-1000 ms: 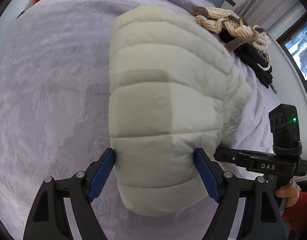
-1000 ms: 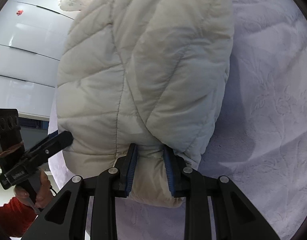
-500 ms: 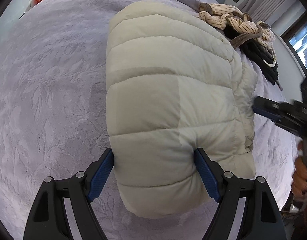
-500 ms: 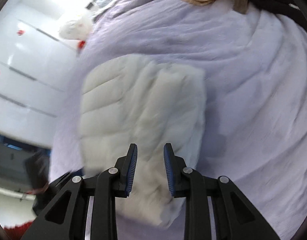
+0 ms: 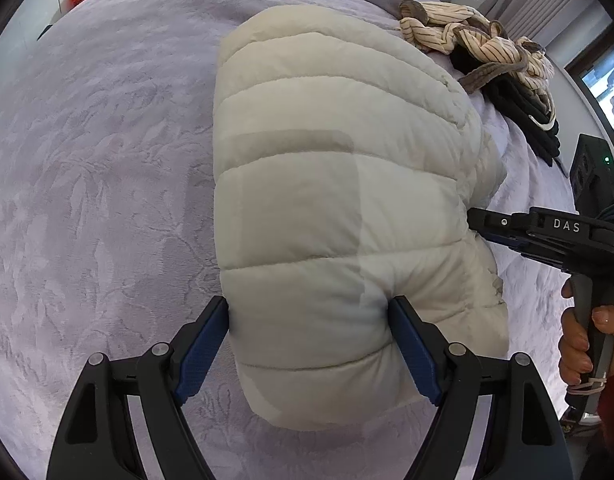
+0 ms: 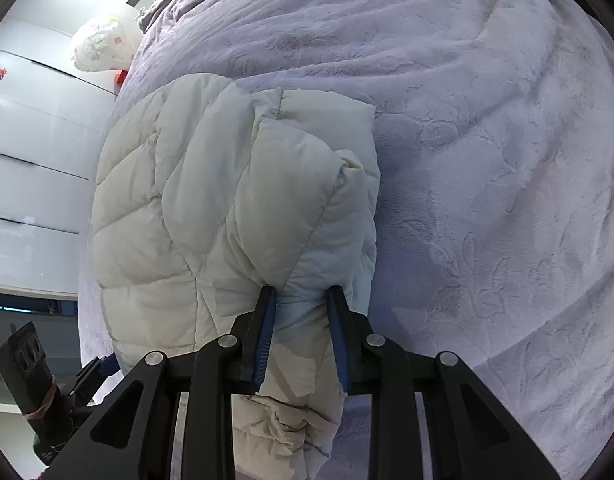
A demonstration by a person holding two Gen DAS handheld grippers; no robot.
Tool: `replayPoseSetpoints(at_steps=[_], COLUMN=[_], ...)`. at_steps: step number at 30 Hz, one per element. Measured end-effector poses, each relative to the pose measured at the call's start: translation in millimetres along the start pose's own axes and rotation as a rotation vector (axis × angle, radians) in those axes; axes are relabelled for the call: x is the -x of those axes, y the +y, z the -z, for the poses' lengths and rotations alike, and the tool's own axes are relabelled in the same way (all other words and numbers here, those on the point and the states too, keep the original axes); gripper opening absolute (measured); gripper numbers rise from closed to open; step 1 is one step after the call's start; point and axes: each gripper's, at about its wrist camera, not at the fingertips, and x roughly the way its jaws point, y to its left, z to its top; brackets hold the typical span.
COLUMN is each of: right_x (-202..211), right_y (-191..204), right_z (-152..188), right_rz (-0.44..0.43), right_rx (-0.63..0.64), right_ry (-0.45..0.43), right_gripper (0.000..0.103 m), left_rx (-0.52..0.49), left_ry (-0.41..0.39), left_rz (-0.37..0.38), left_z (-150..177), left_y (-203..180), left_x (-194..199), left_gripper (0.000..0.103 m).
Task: Fold large clothes
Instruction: 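Lower the bundle onto the bed with both grippers and press it flat, then open both grippers and withdraw them from the folded jacket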
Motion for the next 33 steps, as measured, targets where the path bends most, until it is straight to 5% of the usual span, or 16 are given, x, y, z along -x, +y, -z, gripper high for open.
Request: replayPoseSetpoints(at_steps=[25, 29, 32, 33], right_x=[64, 79, 92, 96], right_y=[58, 73, 86, 89], right_z=[39, 58, 69, 72], right_rz=[-0.031, -0.008, 0.041, 0.054], right_rx=[0.020, 0.031, 0.053, 0.056], right_ry=[0.021, 0.021, 0.011, 0.007], right_gripper=[0.032, 0.060, 0.068, 0.072], left_rx=[0.044, 0.063, 0.042, 0.038], left_ry=[-0.021, 0.004, -0.023, -0.028], left_rz=[-0.068, -0.097, -0.132, -0.140], left_z=[11, 20, 28, 29], left_y=[5, 6, 2, 0], left_x=[67, 81, 100, 105], left_gripper=[0.082, 0.083, 0.085, 0.103])
